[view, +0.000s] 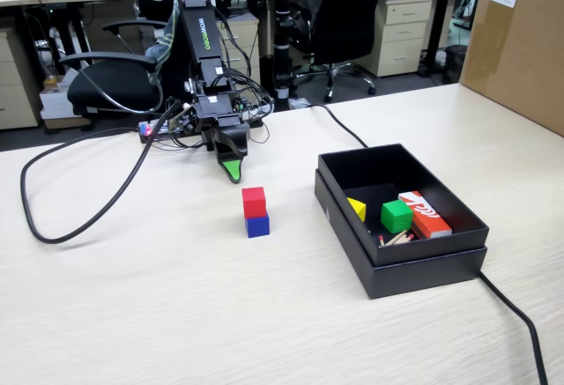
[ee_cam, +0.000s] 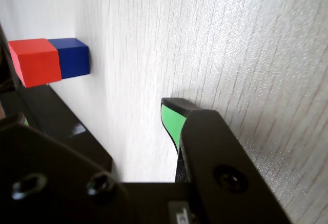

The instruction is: Put the red cube on top of the blue cube

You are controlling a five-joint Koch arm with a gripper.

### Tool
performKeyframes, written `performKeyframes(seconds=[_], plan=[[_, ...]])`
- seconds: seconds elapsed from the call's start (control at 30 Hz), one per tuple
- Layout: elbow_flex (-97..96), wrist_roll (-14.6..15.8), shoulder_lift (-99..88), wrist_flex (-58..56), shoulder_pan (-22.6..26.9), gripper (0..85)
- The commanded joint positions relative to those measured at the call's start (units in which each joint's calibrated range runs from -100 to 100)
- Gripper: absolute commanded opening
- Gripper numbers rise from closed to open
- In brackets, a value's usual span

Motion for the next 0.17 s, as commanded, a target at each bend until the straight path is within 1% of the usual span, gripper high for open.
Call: performKeyframes(seconds=[0.0,0.13], plan=[[-1.21,-0.29,0.7,-1.19,0.0,50.4],[-1.21,-0.29,0.7,-1.19,0.0,50.4]])
